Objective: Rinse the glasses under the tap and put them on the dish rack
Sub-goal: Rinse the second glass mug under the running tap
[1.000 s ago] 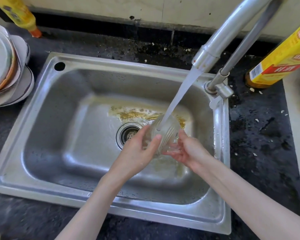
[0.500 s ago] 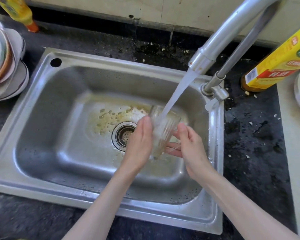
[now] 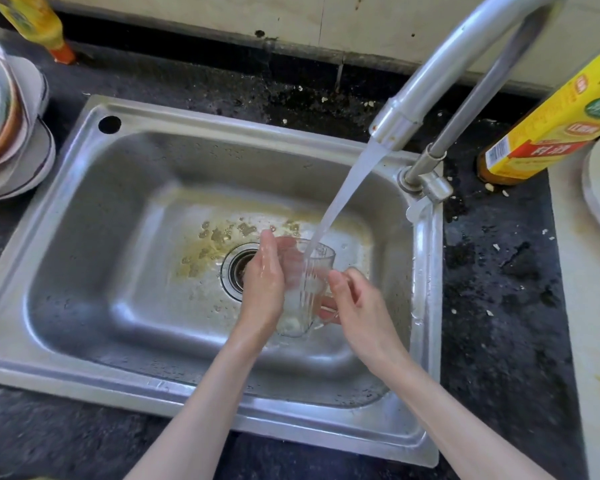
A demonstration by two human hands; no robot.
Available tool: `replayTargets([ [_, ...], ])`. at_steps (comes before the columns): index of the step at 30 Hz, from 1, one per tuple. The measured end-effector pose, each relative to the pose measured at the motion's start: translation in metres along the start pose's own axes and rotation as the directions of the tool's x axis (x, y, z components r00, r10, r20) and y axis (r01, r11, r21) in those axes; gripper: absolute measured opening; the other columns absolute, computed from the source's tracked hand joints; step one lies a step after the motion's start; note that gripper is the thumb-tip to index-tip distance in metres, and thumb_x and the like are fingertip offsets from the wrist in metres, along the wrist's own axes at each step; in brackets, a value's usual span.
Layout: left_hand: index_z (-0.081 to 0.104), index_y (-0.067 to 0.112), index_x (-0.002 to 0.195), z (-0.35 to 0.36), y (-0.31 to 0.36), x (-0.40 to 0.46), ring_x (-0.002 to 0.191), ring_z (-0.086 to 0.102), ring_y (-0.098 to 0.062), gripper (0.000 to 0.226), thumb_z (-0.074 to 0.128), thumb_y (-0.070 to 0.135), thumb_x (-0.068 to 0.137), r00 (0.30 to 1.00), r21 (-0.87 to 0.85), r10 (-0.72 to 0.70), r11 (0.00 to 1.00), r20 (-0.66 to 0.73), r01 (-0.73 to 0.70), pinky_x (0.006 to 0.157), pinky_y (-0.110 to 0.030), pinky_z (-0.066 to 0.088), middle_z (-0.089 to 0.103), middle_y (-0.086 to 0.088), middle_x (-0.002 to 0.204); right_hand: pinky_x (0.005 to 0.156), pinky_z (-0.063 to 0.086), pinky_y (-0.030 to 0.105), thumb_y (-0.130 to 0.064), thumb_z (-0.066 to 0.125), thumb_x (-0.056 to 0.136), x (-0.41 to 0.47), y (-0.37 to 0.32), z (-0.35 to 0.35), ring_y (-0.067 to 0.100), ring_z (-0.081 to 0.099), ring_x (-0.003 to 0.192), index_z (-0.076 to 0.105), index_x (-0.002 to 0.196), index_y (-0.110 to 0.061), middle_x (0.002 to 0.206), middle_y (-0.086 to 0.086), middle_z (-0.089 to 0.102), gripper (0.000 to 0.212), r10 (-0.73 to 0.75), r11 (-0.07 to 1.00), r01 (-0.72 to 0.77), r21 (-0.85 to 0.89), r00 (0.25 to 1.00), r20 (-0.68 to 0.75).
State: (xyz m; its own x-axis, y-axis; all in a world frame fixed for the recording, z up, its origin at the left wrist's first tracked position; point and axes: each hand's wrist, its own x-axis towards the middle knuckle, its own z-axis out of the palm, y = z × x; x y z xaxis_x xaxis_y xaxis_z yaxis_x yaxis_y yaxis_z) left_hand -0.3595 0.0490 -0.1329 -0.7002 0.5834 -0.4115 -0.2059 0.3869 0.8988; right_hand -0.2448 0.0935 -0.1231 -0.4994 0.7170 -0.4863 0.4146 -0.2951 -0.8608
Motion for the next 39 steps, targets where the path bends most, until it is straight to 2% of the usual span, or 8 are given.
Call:
replayTargets([
  [3, 0.062, 0.023, 0.094, 0.0, -0.009, -0.003, 0.089, 0.065, -0.011, 0.046, 0.02, 0.043, 0.1, 0.999, -0.067, -0.035, 0.997, 0.004, 0.035, 0.077, -0.017, 0.048, 0.069, 0.001, 0.093, 0.082, 0.055, 0.041, -0.03, 0.046, 0.094, -0.007, 0.003, -0.002, 0.033, 0.06, 0.082, 0.045, 0.078, 0.004, 0.078, 0.015, 0.053, 0.038, -0.024, 0.999, 0.024, -0.022, 1.0, 0.019],
  [9, 0.058, 0.018, 0.104, -0.009, -0.012, -0.01, 0.099, 0.061, -0.024, 0.038, 0.021, 0.026, 0.102, 0.998, -0.233, 0.005, 0.972, 0.064, 0.01, 0.088, -0.037, 0.047, 0.065, -0.01, 0.108, 0.098, 0.039, 0.056, -0.03, 0.05, 0.093, -0.012, 0.01, -0.003, 0.039, 0.048, 0.113, 0.05, 0.085, 0.008, 0.128, 0.014, 0.056, 0.039, -0.048, 0.998, 0.045, 0.034, 0.992, 0.113],
  [13, 0.059, 0.019, 0.102, -0.01, -0.011, -0.012, 0.105, 0.06, -0.028, 0.031, 0.03, 0.029, 0.097, 0.995, -0.287, 0.091, 0.955, 0.048, -0.074, 0.09, -0.036, 0.048, 0.064, -0.014, 0.11, 0.105, 0.04, 0.026, -0.018, 0.045, 0.096, -0.009, 0.01, -0.006, 0.003, 0.046, 0.127, 0.059, 0.096, 0.0, 0.138, -0.015, 0.049, 0.022, -0.061, 0.994, 0.042, 0.101, 0.98, 0.187],
  [16, 0.059, 0.019, 0.101, -0.009, -0.009, -0.01, 0.103, 0.061, -0.025, 0.035, 0.027, 0.032, 0.092, 0.983, -0.261, 0.178, 0.952, 0.045, -0.16, 0.095, -0.037, 0.046, 0.065, -0.014, 0.106, 0.098, 0.043, 0.016, -0.015, 0.042, 0.097, -0.008, 0.015, -0.008, -0.001, 0.045, 0.125, 0.058, 0.097, 0.005, 0.14, -0.018, 0.042, 0.025, -0.085, 0.993, 0.066, 0.102, 0.976, 0.201],
  [26, 0.06, 0.023, 0.095, -0.002, -0.003, -0.004, 0.101, 0.062, -0.014, 0.033, 0.029, 0.03, 0.091, 0.976, -0.242, 0.207, 0.952, 0.065, -0.186, 0.092, -0.027, 0.047, 0.067, -0.001, 0.101, 0.111, 0.033, 0.045, -0.033, 0.049, 0.088, -0.006, 0.027, -0.01, 0.012, 0.042, 0.132, 0.063, 0.098, -0.016, 0.143, -0.011, 0.045, 0.024, -0.151, 0.978, 0.123, 0.169, 0.975, 0.16],
  [30, 0.062, 0.024, 0.093, 0.0, 0.0, -0.003, 0.098, 0.063, -0.01, 0.034, 0.029, 0.032, 0.091, 0.97, -0.263, 0.231, 0.943, 0.075, -0.204, 0.085, -0.02, 0.046, 0.068, 0.004, 0.097, 0.111, 0.032, 0.046, -0.03, 0.05, 0.089, -0.003, 0.03, -0.017, 0.011, 0.042, 0.133, 0.062, 0.094, -0.003, 0.141, -0.014, 0.047, 0.03, -0.186, 0.972, 0.156, 0.174, 0.966, 0.177],
  [34, 0.062, 0.016, 0.11, 0.004, -0.003, 0.001, 0.105, 0.06, -0.01, 0.055, 0.019, 0.044, 0.092, 0.97, -0.209, 0.194, 0.965, 0.148, -0.161, 0.086, -0.016, 0.045, 0.067, -0.003, 0.11, 0.094, 0.048, 0.037, -0.032, 0.057, 0.09, 0.0, 0.015, -0.019, 0.011, 0.062, 0.105, 0.058, 0.079, -0.012, 0.114, -0.001, 0.068, 0.023, -0.098, 0.93, 0.062, 0.363, 0.992, 0.083],
  [39, 0.053, 0.027, 0.122, 0.005, -0.009, -0.007, 0.11, 0.052, 0.005, 0.051, 0.019, 0.052, 0.094, 0.961, 0.137, 0.174, 0.969, 0.213, -0.206, 0.095, -0.015, 0.036, 0.061, 0.012, 0.115, 0.056, 0.053, 0.023, -0.031, 0.038, 0.1, 0.013, 0.002, -0.014, 0.009, 0.066, 0.058, 0.061, 0.095, -0.014, 0.068, -0.002, 0.071, 0.029, 0.158, 0.847, -0.115, 0.52, 0.987, -0.039],
])
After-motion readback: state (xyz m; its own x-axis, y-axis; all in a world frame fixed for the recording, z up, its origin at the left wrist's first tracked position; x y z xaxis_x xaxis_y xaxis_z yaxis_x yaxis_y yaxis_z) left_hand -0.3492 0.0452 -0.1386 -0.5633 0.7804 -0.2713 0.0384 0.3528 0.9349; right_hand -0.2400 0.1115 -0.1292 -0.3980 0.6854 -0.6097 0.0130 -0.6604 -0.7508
